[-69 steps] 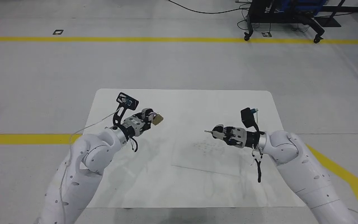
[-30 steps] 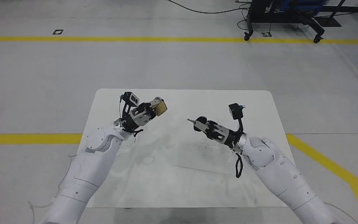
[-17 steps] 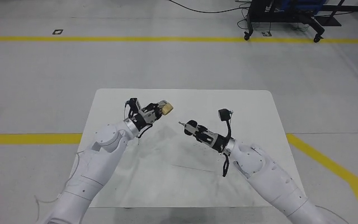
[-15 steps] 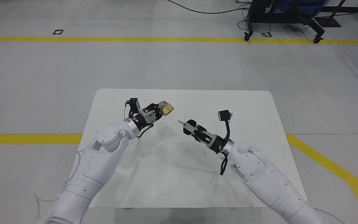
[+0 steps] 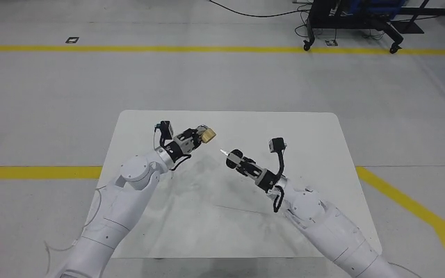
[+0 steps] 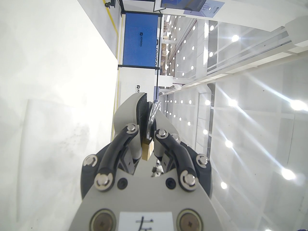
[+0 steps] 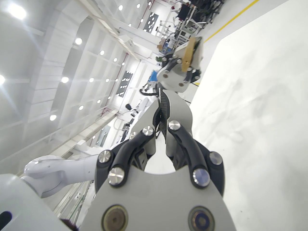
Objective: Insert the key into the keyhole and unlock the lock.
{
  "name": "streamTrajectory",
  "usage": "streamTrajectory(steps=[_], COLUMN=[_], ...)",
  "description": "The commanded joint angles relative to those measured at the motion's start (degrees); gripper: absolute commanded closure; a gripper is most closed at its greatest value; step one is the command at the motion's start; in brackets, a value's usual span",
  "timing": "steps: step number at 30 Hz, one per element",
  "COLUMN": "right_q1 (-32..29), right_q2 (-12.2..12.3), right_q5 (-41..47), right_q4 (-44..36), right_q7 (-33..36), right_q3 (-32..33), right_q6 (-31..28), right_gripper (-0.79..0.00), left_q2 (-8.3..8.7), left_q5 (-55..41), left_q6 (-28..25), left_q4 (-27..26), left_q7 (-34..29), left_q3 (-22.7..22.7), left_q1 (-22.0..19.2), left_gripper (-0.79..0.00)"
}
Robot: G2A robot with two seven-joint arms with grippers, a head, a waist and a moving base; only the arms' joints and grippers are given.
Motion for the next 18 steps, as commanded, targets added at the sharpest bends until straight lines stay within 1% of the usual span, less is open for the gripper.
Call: streamTrajectory(steps=[1, 2, 4, 6, 12, 18], right_q1=[0.77, 1.11, 1.51, 2.05, 3.00, 3.03], right_q2=[-0.65, -1.01, -1.75, -2.38, -3.66, -4.79], right_q5=[-0.51, -2.12, -2.30, -2.37, -4.00, -6.17], right_q4=[0.88, 0.83, 1.13, 1.57, 2.35, 2.02], right_q7=[-2.50, -3.89, -5.66, -6.04, -8.72, -13.73], right_q3=[-0.97, -1.77, -2.97, -4.01, -4.73, -4.71], right_q6=[2.93, 4.13, 5.02, 5.57, 5.68, 7.61], right_gripper=[0.000, 0.000, 0.000, 0.000, 0.000, 0.000], left_q2=[-0.10, -0.19, -0.30, -0.45, -0.81, -1.05], left_q5=[1.50, 1.44, 2.23, 2.29, 2.89, 3.56], left_q6=[-0.32, -0.38, -0.68, -0.76, -1.54, -1.72], left_q4=[-0.18, -0.23, -0.18, -0.01, 0.52, 0.43], left_q7=[0.71, 0.73, 0.83, 0.82, 0.57, 0.44], left_q3=[0.25, 0.30, 0.43, 0.51, 0.48, 0.29], left_q1=[-0.04, -0.02, -0.17, -0.30, -0.68, -0.44], left_gripper=[0.000, 0.000, 0.000, 0.000, 0.000, 0.000])
